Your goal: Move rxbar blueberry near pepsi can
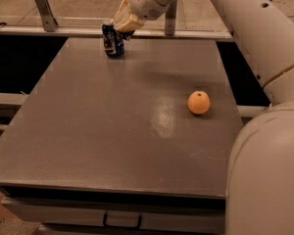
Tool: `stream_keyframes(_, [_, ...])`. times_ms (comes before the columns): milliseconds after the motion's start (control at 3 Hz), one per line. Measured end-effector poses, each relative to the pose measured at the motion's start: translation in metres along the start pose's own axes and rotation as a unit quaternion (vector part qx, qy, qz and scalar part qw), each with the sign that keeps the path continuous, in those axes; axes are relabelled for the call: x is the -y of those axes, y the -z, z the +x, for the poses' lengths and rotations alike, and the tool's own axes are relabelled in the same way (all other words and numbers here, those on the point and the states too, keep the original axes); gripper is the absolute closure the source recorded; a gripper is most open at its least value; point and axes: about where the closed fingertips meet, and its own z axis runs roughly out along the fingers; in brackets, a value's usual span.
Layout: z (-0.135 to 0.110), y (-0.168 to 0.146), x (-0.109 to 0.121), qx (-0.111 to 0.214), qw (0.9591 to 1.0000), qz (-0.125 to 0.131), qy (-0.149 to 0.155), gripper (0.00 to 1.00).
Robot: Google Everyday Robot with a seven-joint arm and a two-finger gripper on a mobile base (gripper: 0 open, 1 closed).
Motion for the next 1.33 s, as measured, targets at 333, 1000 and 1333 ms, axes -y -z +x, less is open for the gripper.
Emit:
stream_keyframes(333, [0.034, 0.001, 0.001, -0.016, 0.9998, 0.007, -0.014, 1.0])
stream_keyframes(1000, [0.068, -0.037, 0.004, -0.019, 0.9994, -0.02, -0.023, 1.0])
stream_keyframes(1333, [0.08, -0.053, 0.001, -0.032, 0.9982, -0.034, -0.036, 0.82])
